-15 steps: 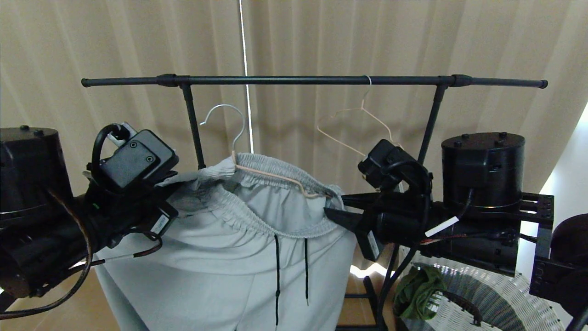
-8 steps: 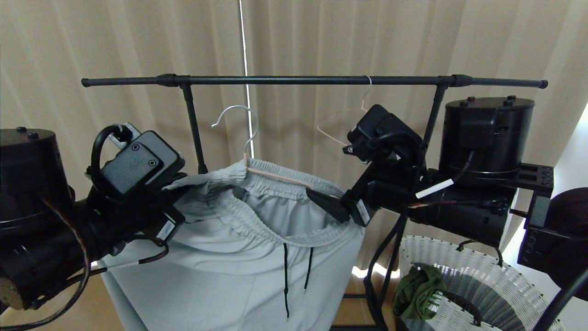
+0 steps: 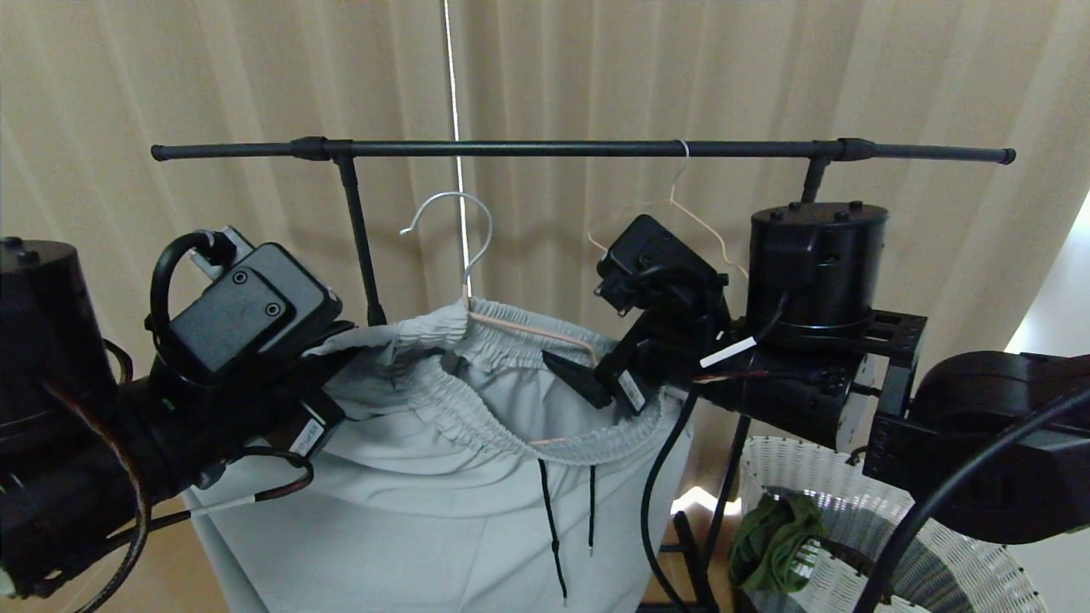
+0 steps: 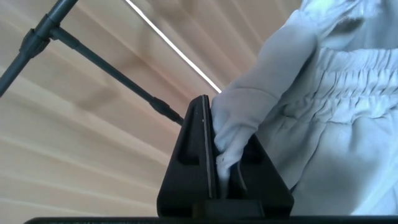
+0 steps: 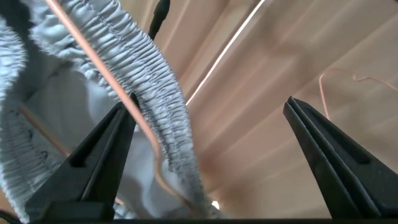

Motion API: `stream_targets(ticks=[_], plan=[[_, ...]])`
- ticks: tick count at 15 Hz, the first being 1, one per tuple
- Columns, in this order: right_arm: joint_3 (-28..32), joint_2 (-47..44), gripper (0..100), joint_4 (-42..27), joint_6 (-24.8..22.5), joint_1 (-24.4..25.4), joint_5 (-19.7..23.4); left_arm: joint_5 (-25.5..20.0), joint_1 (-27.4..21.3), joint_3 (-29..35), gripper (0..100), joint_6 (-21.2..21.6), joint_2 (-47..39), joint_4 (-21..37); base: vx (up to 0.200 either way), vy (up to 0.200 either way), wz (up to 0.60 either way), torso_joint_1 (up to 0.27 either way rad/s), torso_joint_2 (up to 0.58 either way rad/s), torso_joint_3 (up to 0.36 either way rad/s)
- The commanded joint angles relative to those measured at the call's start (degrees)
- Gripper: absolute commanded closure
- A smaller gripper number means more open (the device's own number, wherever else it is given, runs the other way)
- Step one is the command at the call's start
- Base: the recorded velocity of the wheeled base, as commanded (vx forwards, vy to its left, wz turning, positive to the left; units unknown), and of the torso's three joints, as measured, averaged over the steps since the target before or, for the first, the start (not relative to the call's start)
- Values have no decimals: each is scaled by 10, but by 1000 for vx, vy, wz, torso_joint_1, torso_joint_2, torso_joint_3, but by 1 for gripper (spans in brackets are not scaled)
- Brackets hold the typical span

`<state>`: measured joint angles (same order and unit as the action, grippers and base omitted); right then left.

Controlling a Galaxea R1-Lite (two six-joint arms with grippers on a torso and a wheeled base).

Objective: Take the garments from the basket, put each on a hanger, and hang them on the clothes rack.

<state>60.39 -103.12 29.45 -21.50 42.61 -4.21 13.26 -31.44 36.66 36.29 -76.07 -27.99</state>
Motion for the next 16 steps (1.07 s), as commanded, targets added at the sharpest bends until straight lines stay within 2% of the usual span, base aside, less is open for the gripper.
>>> stream_targets(ticks=[1,8,9,16], plan=[[0,-14,0,1,0,1,0,-1,-4,0,100,1,5,0,0,0,0,0,0,0],[-6,-13,0,2,0,8,1,-1,-12,1,100,1,5,-1,0,0,0,0,0,0],[-6,-13,100,2,0,8,1,-1,-12,1,100,1,6,-1,0,0,0,0,0,0],[-9,-12,100,5,1,8,1,-2,-12,0,100,2,13,-1,0,0,0,0,0,0]])
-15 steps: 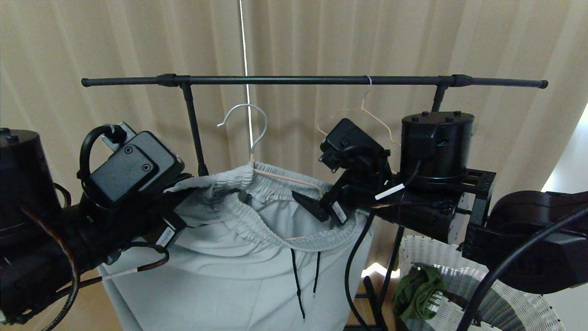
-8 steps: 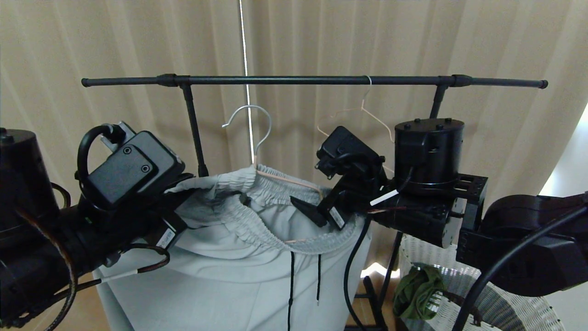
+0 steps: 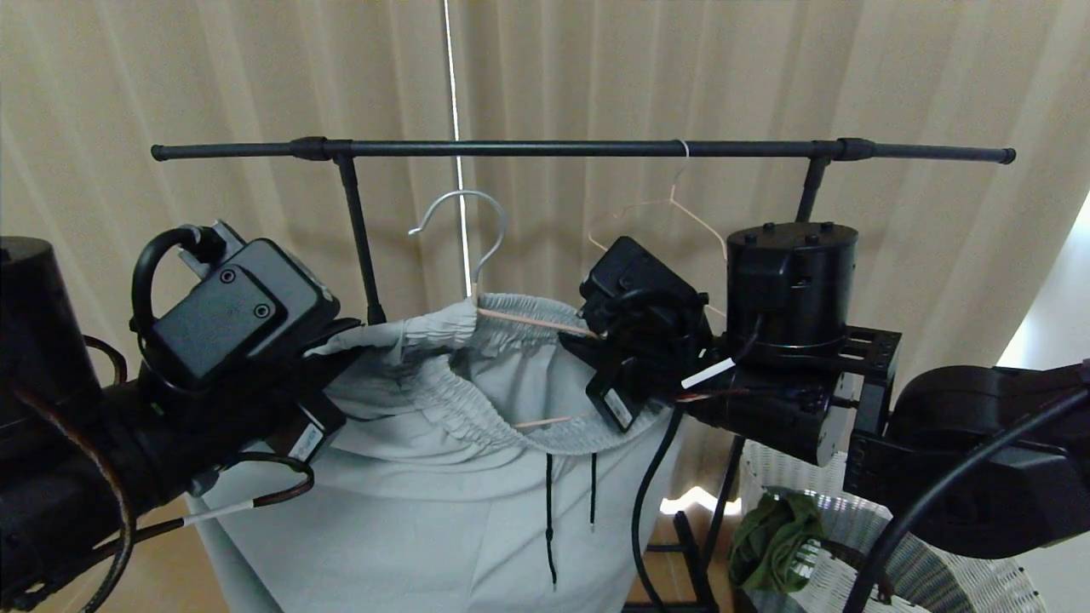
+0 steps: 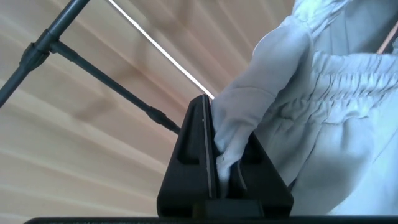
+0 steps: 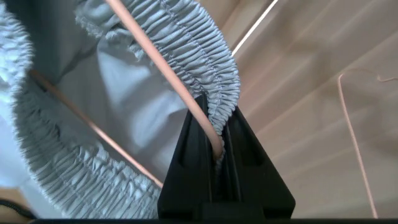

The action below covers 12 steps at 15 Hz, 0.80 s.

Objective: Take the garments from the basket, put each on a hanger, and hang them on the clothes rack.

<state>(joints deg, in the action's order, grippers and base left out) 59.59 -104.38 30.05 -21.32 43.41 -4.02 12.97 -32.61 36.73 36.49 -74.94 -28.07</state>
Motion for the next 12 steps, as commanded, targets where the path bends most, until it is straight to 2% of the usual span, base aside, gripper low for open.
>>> stream_targets(ticks=[1,4,6,7,10,12], plan=[[-1,1,100,-1,0,0,-1,1,0,0,100,0,1,-1,0,0,0,0,0,0],[-9,5,100,3,0,0,-1,2,1,-4,100,0,1,0,0,0,0,0,0,0],[-22,5,100,33,0,0,-1,3,1,-7,100,-1,1,0,0,0,0,0,0,0],[-22,5,100,33,0,0,-1,3,1,-7,0,-1,1,0,0,0,0,0,0,0],[-25,13,100,37,-1,-1,-3,1,0,-8,0,-2,5,0,0,0,0,0,0,0],[-25,30,100,33,-1,-6,-20,-2,0,-19,0,-2,23,0,0,0,0,0,0,0]])
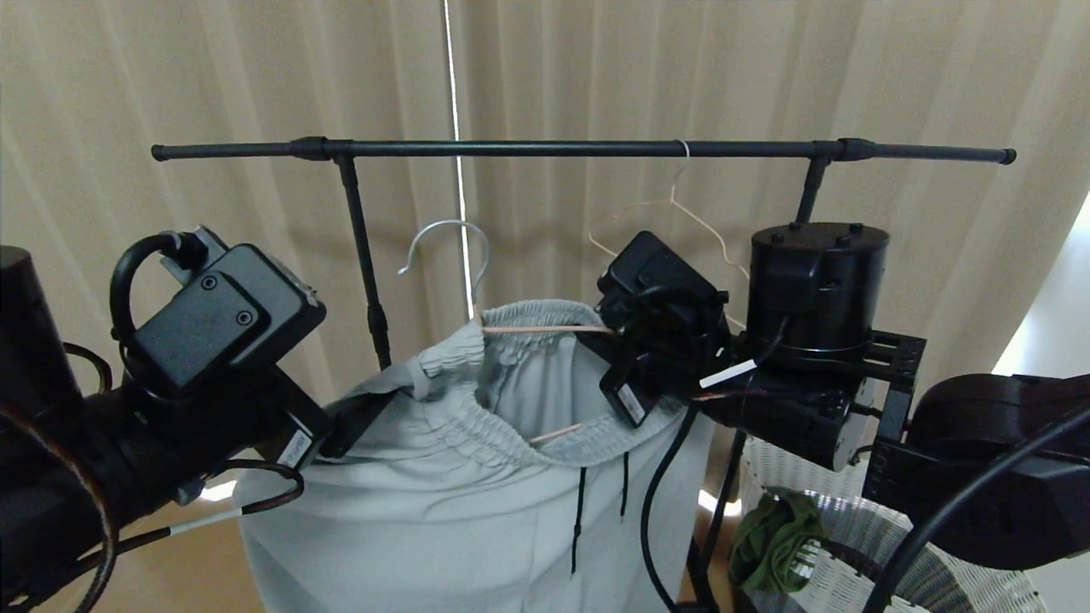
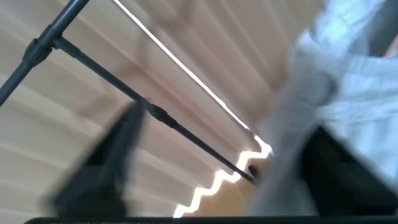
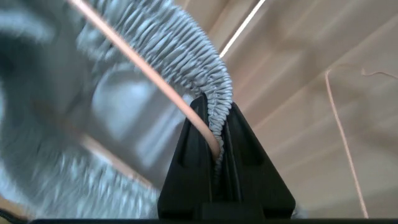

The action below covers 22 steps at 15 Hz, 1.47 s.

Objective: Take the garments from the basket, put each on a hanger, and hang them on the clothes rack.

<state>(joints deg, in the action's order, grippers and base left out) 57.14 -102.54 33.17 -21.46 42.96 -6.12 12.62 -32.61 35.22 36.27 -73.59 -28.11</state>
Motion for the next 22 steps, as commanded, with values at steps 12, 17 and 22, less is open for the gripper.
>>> stream_targets(ticks=[12,17,22], plan=[[3,132,100,-72,1,-80,-30,-80,33,-121,0,-37,72,2,0,0,0,0,0,0],[3,150,100,-71,3,-68,-23,-78,33,-124,0,-36,26,1,0,0,0,0,0,0],[3,156,100,-72,5,-53,-24,-77,47,-110,100,-45,7,0,0,0,0,0,0,0]])
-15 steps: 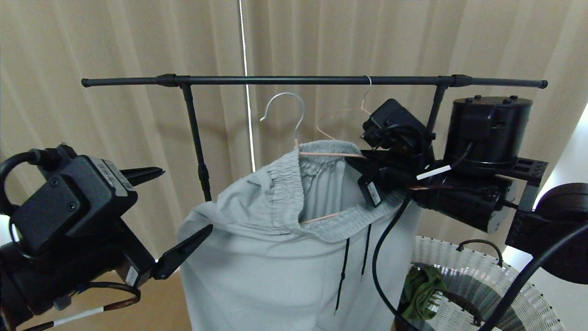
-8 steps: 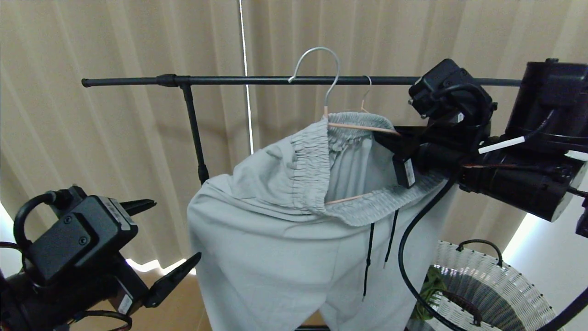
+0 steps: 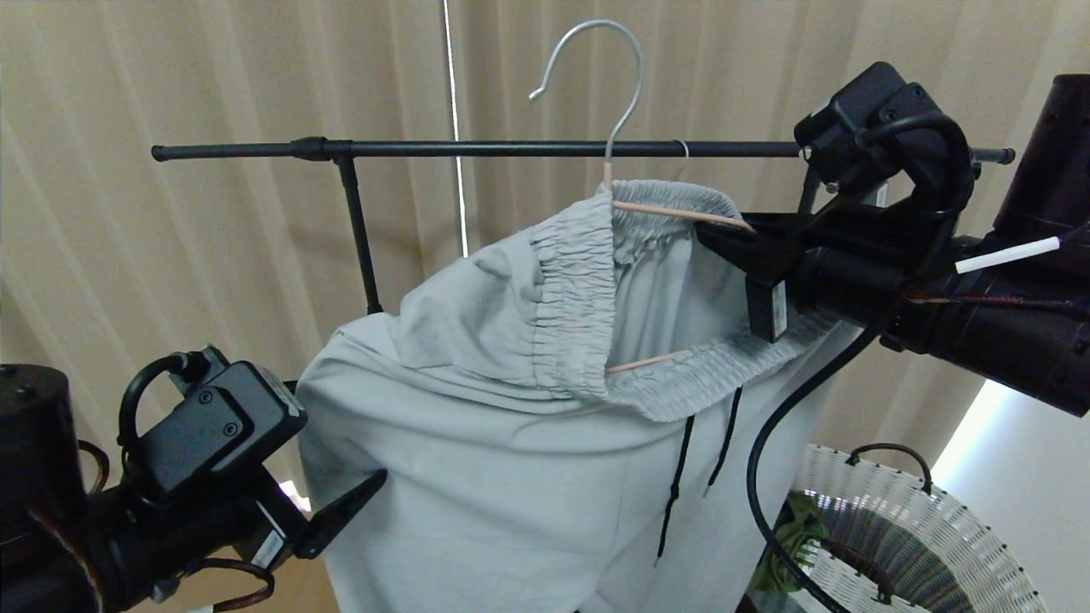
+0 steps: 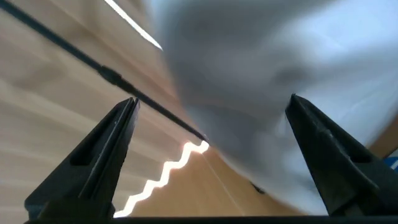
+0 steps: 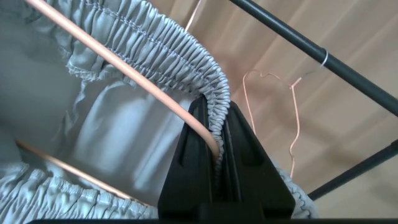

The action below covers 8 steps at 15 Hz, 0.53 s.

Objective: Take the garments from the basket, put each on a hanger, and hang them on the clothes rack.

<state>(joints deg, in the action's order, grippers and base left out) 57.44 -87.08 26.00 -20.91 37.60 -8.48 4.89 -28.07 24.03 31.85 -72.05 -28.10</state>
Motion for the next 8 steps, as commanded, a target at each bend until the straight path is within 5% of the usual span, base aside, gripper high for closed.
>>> stream_targets(ticks=[1,8], plan=[[0,1,100,0,0,1,0,0,4,1,100,-1,-7,0,0,0,0,0,0,0],[-1,0,100,-1,2,-23,-4,-1,89,-42,100,7,-9,-1,0,0,0,0,0,0]])
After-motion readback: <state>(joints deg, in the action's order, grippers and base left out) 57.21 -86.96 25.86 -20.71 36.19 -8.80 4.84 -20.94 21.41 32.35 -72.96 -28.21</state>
